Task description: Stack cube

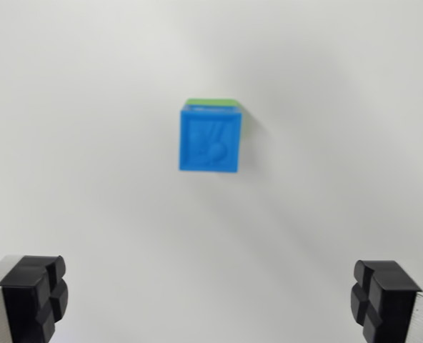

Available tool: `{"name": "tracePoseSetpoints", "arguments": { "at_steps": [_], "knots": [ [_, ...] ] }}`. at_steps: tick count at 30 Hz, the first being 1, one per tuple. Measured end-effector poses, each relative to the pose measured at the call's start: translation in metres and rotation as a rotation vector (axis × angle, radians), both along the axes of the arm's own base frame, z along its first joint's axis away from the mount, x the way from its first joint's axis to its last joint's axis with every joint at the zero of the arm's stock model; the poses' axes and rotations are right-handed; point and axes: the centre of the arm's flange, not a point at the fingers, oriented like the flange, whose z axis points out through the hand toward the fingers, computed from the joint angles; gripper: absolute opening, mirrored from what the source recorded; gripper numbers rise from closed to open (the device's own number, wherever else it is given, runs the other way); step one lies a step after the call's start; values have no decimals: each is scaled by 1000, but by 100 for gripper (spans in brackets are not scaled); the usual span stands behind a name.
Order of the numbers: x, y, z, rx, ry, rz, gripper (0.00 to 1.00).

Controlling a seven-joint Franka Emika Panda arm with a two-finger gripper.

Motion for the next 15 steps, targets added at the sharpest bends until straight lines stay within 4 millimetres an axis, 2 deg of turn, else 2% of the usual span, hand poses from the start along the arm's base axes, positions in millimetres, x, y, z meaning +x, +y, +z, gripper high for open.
{"name": "tracePoseSetpoints", "arguments": {
  "at_steps": [15],
  "knots": [
    [0, 0, 33, 0, 0, 0, 100]
  ]
}}
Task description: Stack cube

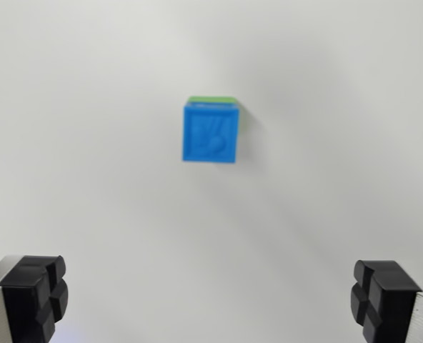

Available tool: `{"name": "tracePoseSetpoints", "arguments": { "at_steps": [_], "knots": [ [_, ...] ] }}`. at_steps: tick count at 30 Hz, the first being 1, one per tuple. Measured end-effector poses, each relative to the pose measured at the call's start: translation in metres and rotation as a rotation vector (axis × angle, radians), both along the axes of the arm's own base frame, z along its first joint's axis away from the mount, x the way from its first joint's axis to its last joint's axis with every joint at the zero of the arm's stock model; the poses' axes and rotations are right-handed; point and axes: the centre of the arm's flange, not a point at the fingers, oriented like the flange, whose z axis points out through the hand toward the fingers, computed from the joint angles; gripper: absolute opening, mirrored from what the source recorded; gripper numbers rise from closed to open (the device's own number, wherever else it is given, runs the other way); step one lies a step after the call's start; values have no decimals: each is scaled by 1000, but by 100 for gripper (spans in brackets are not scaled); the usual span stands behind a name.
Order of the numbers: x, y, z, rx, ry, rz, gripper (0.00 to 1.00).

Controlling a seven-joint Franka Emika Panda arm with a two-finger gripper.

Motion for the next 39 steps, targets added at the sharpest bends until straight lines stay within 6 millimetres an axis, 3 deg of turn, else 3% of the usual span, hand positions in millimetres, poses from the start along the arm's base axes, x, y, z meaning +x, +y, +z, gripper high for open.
{"name": "tracePoseSetpoints", "arguments": {
  "at_steps": [39],
  "knots": [
    [0, 0, 6, 0, 0, 0, 100]
  ]
}}
